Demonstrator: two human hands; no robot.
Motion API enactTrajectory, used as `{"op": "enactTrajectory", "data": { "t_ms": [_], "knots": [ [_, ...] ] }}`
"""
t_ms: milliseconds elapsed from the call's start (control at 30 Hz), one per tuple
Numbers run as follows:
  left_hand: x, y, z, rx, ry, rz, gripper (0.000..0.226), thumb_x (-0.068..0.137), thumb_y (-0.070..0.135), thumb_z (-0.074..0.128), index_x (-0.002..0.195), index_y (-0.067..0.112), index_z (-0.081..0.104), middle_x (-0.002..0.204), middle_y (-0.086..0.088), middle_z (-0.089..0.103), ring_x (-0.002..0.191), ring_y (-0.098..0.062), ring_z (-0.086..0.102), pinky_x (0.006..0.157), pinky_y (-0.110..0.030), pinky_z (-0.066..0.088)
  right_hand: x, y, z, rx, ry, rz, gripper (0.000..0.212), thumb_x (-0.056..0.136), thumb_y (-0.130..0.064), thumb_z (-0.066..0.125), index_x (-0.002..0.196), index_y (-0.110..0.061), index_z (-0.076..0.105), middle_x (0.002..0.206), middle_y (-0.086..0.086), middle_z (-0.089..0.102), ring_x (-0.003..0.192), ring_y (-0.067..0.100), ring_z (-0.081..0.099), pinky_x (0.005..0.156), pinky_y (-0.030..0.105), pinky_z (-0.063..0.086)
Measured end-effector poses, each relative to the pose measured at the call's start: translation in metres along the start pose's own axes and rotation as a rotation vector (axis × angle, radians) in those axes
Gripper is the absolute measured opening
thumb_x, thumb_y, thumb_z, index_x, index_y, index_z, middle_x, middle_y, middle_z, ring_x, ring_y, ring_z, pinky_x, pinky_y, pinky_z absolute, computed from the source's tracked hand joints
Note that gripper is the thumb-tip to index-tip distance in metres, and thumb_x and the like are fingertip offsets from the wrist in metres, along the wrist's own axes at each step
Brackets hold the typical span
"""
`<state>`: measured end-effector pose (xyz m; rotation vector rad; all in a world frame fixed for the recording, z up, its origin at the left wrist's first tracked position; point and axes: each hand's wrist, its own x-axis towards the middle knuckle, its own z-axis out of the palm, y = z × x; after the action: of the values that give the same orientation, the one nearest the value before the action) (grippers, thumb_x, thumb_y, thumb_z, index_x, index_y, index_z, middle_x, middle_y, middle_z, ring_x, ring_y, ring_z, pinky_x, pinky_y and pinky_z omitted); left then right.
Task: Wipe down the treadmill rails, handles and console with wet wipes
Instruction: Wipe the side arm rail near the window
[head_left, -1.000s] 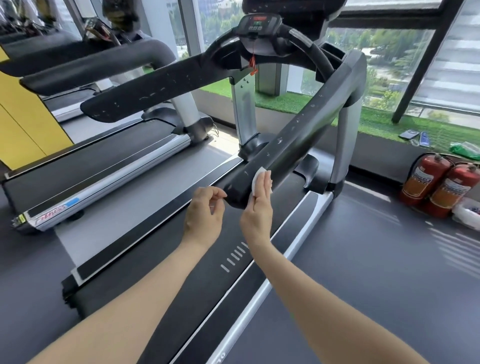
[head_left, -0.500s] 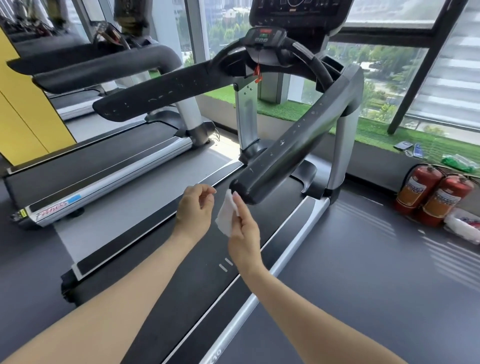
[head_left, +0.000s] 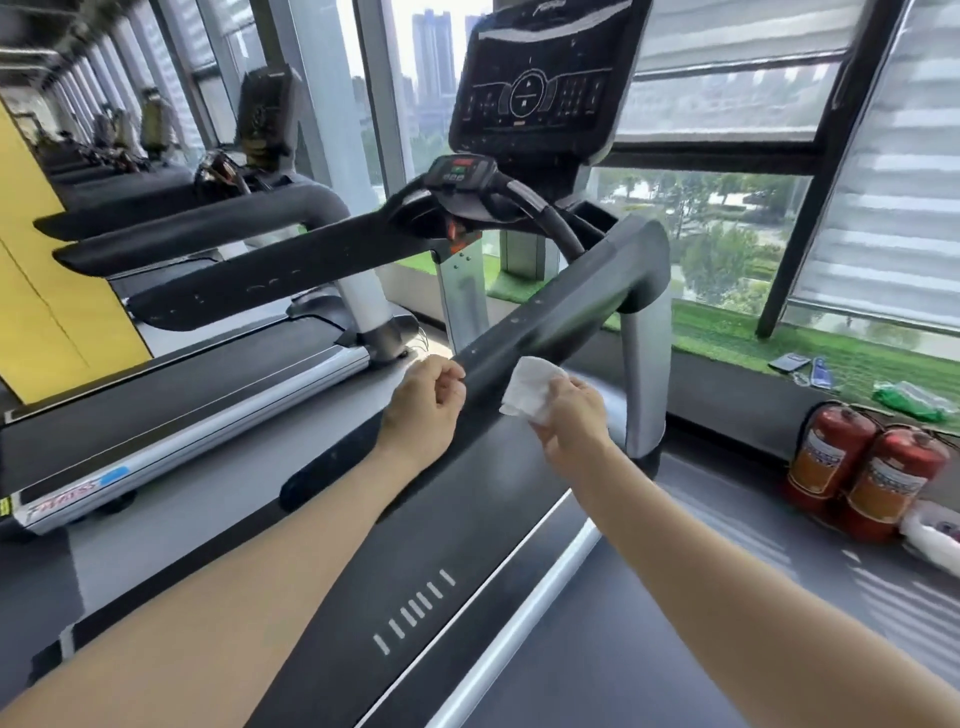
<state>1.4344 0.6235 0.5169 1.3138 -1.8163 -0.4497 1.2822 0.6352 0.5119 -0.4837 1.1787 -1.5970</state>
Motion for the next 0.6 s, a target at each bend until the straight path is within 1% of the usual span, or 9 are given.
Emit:
{"op": "enactTrajectory", "data": {
  "t_ms": [100,167,233,300,367,433,533,567,600],
  "knots": [
    [0.034,0.038,0.068,-0.088,-0.061,-0.022,0.009,0.094,0.019,0.055,0.102,0.016,0.056,0.102,-0.001,0.056,0.078,-0.003,0.051,0.064,-0.002,0.037,0.033,-0.044,-0.044,-0.005,-0.025,-0.039,0.026,0.098,-0.007,0.042,0.078,-0.016,0.057,0.077,0.004,0.056,0.069,0.017,0.052,0.065,0.031,0.045],
    [0.052,0.063,0.104,-0.203,-0.099,-0.136,0.019,0.094,0.026,0.056,0.108,0.015,0.055,0.102,0.002,0.056,0.086,-0.008,0.052,0.068,-0.008,0.037,0.051,-0.067,-0.066,-0.047,-0.042,-0.042,0.024,0.099,-0.011,0.044,0.080,-0.016,0.058,0.078,0.003,0.058,0.069,0.017,0.054,0.062,0.028,0.045],
    [0.073,0.086,0.139,-0.366,-0.168,-0.248,0.028,0.092,0.032,0.058,0.113,0.014,0.052,0.097,0.005,0.055,0.085,-0.009,0.053,0.075,-0.019,0.040,0.073,-0.091,-0.085,-0.075,-0.073,-0.047,0.023,0.099,-0.012,0.046,0.080,-0.016,0.060,0.077,0.004,0.061,0.067,0.018,0.057,0.060,0.028,0.047],
    [0.097,0.104,0.168,-0.580,-0.235,-0.337,0.035,0.091,0.032,0.061,0.117,0.010,0.051,0.100,-0.001,0.056,0.083,-0.012,0.054,0.078,-0.026,0.044,0.097,-0.113,-0.098,-0.072,-0.072,-0.055,0.025,0.098,-0.010,0.047,0.077,-0.014,0.059,0.069,0.003,0.062,0.061,0.016,0.059,0.055,0.026,0.046],
    [0.122,0.117,0.193,-0.713,-0.294,-0.401,0.040,0.089,0.030,0.064,0.120,0.008,0.050,0.106,-0.007,0.058,0.086,-0.016,0.056,0.081,-0.032,0.047,0.124,-0.131,-0.108,-0.055,-0.054,-0.067,0.024,0.098,-0.008,0.046,0.078,-0.011,0.059,0.064,0.002,0.063,0.055,0.014,0.060,0.048,0.024,0.046],
    [0.148,0.127,0.219,-0.827,-0.359,-0.437,0.038,0.090,0.025,0.063,0.121,0.007,0.050,0.109,-0.008,0.060,0.087,-0.017,0.059,0.079,-0.029,0.050,0.155,-0.145,-0.117,-0.051,-0.052,-0.073,0.021,0.098,-0.009,0.046,0.084,-0.008,0.061,0.072,0.006,0.063,0.061,0.016,0.060,0.055,0.027,0.049],
    [0.194,0.137,0.257,-0.956,-0.412,-0.441,0.033,0.090,0.013,0.062,0.120,0.001,0.053,0.108,-0.013,0.062,0.083,-0.018,0.062,0.067,-0.024,0.054,0.210,-0.166,-0.125,-0.050,-0.048,-0.036,0.015,0.099,-0.009,0.046,0.093,-0.006,0.059,0.085,0.010,0.063,0.077,0.022,0.061,0.073,0.034,0.052],
    [0.212,0.138,0.271,-0.973,-0.412,-0.429,0.033,0.090,0.011,0.062,0.119,-0.002,0.055,0.110,-0.016,0.064,0.084,-0.021,0.063,0.067,-0.025,0.055,0.232,-0.173,-0.127,-0.065,-0.059,-0.031,0.013,0.098,-0.008,0.047,0.097,-0.004,0.059,0.090,0.012,0.064,0.083,0.025,0.062,0.079,0.037,0.053],
    [0.231,0.138,0.284,-0.969,-0.406,-0.414,0.034,0.089,0.011,0.063,0.119,-0.004,0.057,0.113,-0.021,0.064,0.088,-0.025,0.063,0.073,-0.030,0.054,0.254,-0.180,-0.129,-0.088,-0.068,-0.031,0.013,0.097,-0.008,0.049,0.101,-0.003,0.060,0.097,0.015,0.065,0.090,0.028,0.063,0.086,0.041,0.053]
  ]
}}
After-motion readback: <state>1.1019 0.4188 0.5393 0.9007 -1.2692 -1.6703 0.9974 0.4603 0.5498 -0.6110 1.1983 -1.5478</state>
